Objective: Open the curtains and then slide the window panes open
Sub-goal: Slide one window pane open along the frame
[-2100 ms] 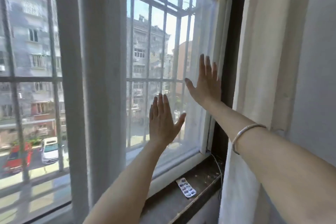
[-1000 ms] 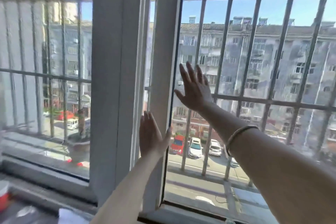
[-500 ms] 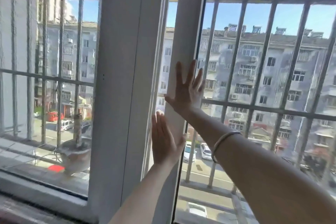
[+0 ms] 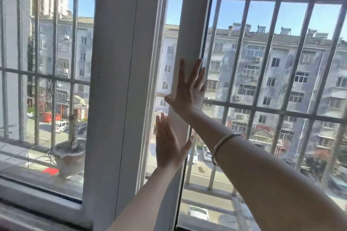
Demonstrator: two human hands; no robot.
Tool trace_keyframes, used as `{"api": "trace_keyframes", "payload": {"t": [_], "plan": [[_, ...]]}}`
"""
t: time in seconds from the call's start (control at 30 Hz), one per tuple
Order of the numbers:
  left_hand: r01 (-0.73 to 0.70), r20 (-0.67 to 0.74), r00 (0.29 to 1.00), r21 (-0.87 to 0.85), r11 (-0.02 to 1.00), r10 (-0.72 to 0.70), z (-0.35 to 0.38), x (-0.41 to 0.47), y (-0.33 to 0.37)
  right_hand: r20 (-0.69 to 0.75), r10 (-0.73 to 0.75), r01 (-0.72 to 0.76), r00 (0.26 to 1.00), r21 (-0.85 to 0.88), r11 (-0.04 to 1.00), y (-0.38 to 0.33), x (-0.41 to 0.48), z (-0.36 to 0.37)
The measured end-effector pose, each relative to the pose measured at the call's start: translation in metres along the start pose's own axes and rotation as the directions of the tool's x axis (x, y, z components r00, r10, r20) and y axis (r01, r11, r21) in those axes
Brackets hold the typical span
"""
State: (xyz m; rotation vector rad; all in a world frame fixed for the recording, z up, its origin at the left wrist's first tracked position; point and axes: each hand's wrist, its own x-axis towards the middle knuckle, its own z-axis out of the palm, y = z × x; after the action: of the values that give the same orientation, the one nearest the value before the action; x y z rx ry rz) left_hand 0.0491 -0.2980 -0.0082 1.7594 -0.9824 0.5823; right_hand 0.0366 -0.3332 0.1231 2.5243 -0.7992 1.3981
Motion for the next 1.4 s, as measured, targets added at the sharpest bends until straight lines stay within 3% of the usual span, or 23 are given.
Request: {"api": "trace_keyframes", "payload": {"t": [0.23,0.5,0.73,1.17,1.4], "plan": [[-0.042,0.066,0.997,-0.112,0.993,0.049,0.024,-0.011,0.030,0.027,0.021,-0.020,0.999,-0.034,0.999,0.040,-0.005,-0.023],[-0.010,0.271,0.959,-0.263,0.965,0.084,0.070,-0.035,0.103,0.012,0.127,-0.123,0.992,-0.190,0.974,0.117,-0.025,-0.071],[-0.090,0.334,0.912,-0.403,0.911,0.238,0.103,-0.052,0.163,-0.027,0.100,-0.103,0.995,-0.377,0.921,0.181,-0.043,-0.109],[-0.124,0.500,0.735,-0.566,0.815,0.459,0.163,-0.070,0.246,-0.001,0.214,-0.157,0.977,-0.684,0.713,0.275,-0.058,-0.168],[-0.060,0.479,0.740,-0.652,0.756,0.472,0.186,-0.080,0.277,0.033,0.242,-0.110,0.970,-0.827,0.552,0.296,-0.057,-0.198]]}}
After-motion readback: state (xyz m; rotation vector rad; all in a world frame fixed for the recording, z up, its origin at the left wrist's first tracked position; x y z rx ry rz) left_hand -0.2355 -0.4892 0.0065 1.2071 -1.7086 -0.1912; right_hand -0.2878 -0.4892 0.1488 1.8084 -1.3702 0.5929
